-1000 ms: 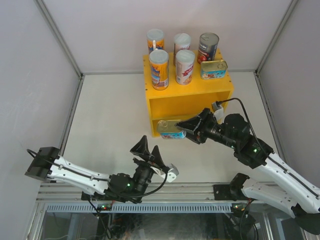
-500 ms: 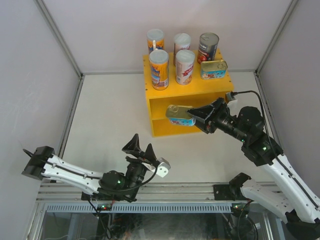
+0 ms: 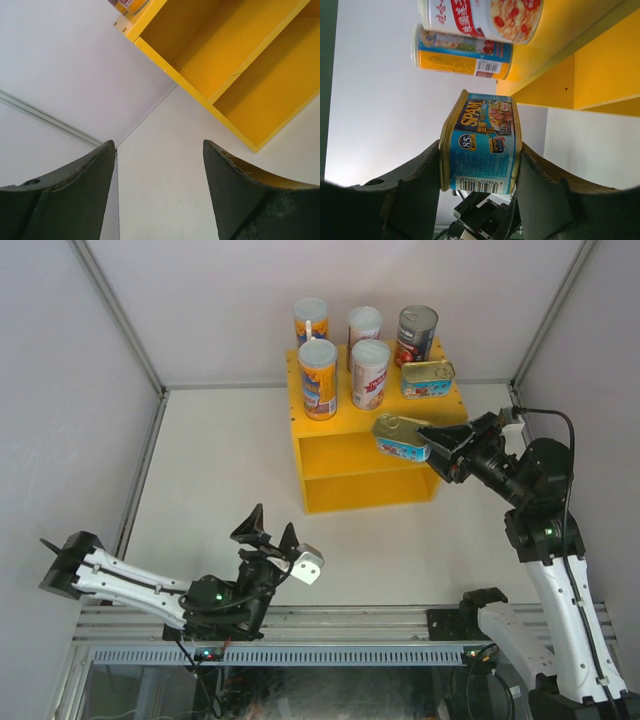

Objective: Place and organize the canned foods onto the counter
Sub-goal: Place the canned food on the counter.

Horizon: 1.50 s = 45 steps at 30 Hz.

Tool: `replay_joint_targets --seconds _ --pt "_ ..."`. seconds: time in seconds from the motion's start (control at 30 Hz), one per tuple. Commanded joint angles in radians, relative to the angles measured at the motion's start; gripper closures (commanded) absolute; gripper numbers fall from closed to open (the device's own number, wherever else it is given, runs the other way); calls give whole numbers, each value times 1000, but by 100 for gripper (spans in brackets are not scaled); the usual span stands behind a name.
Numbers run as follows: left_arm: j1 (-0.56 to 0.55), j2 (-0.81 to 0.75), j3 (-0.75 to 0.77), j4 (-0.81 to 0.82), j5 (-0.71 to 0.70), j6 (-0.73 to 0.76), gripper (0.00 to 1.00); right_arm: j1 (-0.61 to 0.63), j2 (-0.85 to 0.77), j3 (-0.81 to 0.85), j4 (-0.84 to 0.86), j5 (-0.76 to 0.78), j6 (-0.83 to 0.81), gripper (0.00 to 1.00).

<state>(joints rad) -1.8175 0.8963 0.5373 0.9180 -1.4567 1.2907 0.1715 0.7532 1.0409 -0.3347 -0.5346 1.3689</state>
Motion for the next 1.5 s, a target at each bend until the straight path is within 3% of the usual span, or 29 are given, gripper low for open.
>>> replay_joint_targets --seconds 0.0,0.7,1.47 --pt "-6 -34 33 39 -20 -24 25 -89 17 54 134 -120 38 100" --pt "-6 -56 39 41 -13 -57 25 -288 142 54 228 -268 52 100" --pt "-6 -30 62 42 -23 -81 25 -353 242 57 278 -331 48 100"
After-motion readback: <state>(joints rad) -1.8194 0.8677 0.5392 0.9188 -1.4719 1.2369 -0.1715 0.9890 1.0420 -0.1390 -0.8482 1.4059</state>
